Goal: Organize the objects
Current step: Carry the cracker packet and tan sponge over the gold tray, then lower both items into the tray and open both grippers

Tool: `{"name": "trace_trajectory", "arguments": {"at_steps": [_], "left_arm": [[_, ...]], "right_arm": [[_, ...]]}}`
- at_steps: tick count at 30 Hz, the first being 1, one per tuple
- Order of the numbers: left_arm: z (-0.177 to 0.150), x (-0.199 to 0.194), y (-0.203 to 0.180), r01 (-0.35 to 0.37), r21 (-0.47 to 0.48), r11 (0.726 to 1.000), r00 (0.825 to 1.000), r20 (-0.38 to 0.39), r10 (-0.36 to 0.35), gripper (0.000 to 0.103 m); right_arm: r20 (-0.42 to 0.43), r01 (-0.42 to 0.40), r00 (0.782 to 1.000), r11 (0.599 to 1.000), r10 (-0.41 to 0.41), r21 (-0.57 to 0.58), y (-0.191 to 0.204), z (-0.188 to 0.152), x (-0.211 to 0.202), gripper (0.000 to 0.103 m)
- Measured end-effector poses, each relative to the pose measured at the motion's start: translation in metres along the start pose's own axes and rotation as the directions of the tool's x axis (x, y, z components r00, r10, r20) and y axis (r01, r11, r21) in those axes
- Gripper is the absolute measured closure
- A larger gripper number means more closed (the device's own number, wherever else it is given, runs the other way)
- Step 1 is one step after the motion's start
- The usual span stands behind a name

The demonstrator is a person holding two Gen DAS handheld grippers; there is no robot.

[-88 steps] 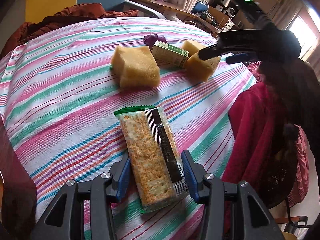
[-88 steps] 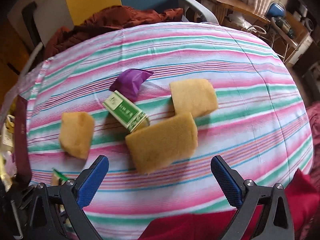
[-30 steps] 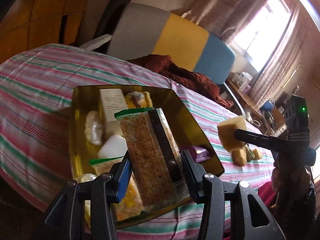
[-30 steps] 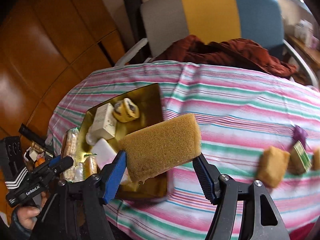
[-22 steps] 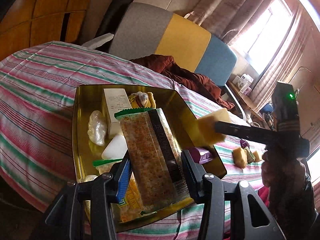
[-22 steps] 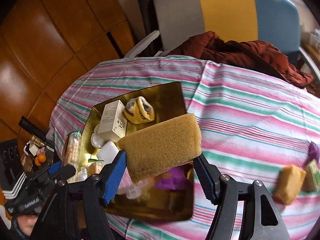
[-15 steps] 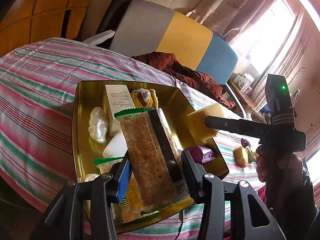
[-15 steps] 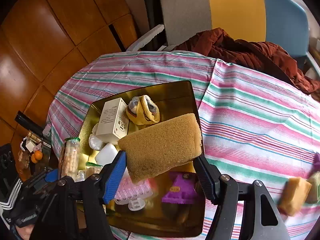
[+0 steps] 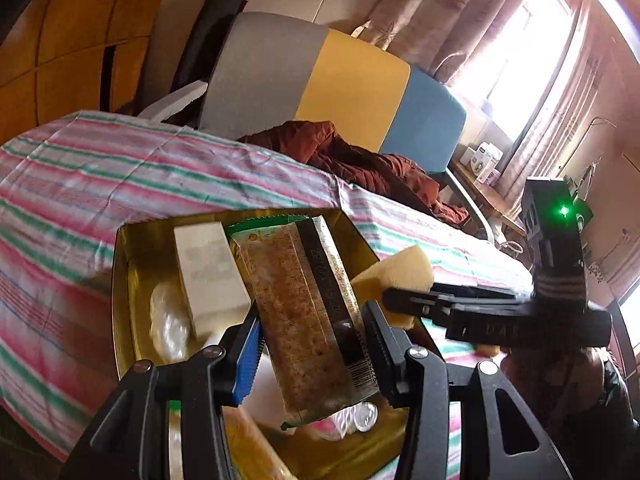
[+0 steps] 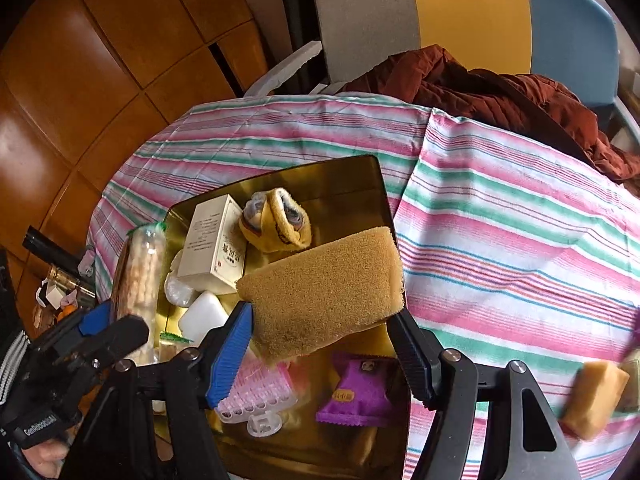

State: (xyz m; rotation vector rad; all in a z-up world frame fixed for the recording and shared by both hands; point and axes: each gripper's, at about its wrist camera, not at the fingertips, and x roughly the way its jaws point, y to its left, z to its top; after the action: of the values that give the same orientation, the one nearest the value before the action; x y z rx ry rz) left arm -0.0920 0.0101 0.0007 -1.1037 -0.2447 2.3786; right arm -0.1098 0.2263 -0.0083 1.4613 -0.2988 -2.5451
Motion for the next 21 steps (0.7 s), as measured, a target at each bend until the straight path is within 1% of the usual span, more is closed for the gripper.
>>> {"name": "trace_trajectory", "arguments": {"at_steps": [7, 16, 18, 20, 21], "left_arm": [[0.009, 0.012, 0.0, -0.005, 0.003, 1.0, 1.0, 0.002, 0.005, 0.055], [0.018, 0.032, 0.007, -0.024, -0.032, 0.999, 1.0, -0.004, 0.024, 0.055], [0.02, 0.043, 0.007, -0.031, -0.032, 0.999, 0.999, -0.03, 0.03, 0.051], [0.02, 0.051, 0.01, -0.024, -0.063, 0.998, 0.998, -0.064, 0.02, 0.045], [0.019, 0.053, 0.011, -0.018, -0.072, 0.997, 0.997, -0.073, 0.013, 0.045]], "right_arm": [[-0.01, 0.008, 1.0, 1.0, -0.009, -0.012, 0.002, 0.009, 0.011, 0.033], [-0.017, 0.024, 1.0, 1.0, -0.025, -0.02, 0.0, 0.029, 0.024, 0.033], [-0.022, 0.026, 0.999, 0.999, -0.027, -0.024, 0.0, 0.031, 0.026, 0.032], [-0.025, 0.032, 0.999, 0.999, -0.033, -0.029, 0.0, 0.035, 0.029, 0.032], [-0.027, 0.036, 0.999, 0.999, -0.036, -0.029, 0.0, 0.036, 0.03, 0.032]]}}
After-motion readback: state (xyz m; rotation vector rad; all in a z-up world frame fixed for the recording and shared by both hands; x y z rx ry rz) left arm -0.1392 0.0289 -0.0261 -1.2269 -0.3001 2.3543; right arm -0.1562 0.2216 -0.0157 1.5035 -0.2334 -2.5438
